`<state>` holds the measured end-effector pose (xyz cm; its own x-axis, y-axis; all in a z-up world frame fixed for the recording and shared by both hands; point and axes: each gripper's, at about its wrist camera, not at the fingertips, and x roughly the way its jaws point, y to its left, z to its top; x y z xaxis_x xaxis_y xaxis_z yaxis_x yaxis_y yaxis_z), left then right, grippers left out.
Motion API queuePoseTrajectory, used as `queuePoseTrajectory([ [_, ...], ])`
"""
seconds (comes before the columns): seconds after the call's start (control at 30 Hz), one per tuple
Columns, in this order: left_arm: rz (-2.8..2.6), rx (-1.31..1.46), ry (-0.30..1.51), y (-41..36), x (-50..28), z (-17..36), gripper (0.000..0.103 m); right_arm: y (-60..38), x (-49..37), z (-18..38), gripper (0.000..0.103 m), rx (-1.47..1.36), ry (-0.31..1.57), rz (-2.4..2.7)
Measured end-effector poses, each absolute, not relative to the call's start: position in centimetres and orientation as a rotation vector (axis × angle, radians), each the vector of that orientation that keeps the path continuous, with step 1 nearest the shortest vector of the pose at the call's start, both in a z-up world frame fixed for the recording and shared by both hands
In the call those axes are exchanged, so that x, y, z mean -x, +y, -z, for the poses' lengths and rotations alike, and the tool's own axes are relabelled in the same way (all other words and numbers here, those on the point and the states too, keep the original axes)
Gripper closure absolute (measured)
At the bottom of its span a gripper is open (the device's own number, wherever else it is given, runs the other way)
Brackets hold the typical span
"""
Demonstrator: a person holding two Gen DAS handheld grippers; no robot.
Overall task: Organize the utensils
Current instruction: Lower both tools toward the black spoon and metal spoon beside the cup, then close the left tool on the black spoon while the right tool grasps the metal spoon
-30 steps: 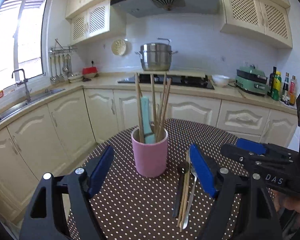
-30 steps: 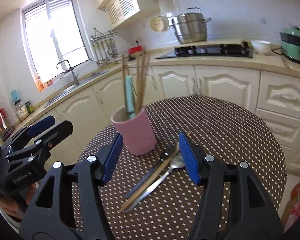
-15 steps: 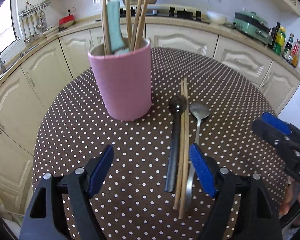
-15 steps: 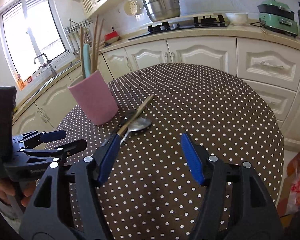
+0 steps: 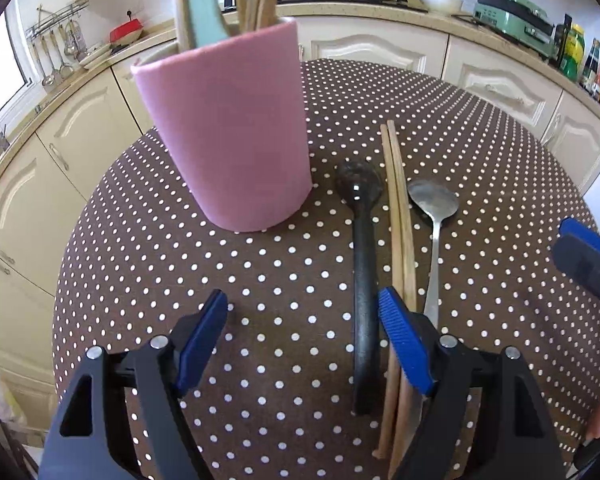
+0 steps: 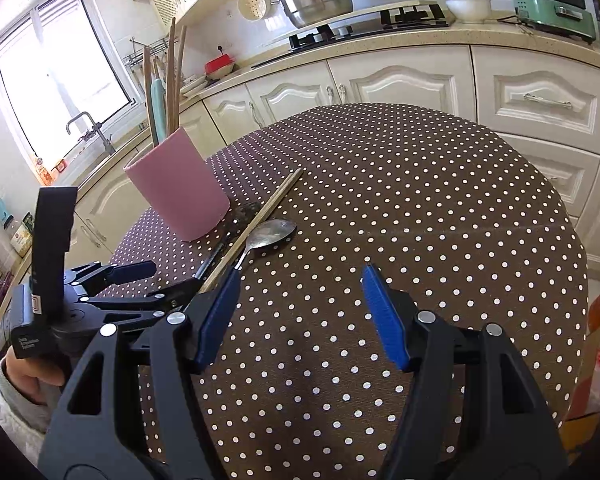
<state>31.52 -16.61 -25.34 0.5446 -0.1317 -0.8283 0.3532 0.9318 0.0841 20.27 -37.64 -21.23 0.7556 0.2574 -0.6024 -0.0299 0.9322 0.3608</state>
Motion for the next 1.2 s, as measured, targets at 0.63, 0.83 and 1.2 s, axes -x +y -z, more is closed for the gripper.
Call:
queuePoseTrajectory([
  [0.63,0.338,-0.18,0.993,-19.8,-34.8,24.6,0.092,-36.8,-22.6,22.2,0.04,-0.345,0.81,-0.156],
  [0.83,0.332,-0.091,1.021,-17.9,-32.1,24.9,0.092,-34.4,-24.9,21.6,0.04,-0.275,0.86,-0.167],
  [1.2,0.296,0.061,1.061,-13.4,-29.6,25.0,0.092,-30.2,-29.4,22.6,0.04,-0.137,0.977,-0.102],
])
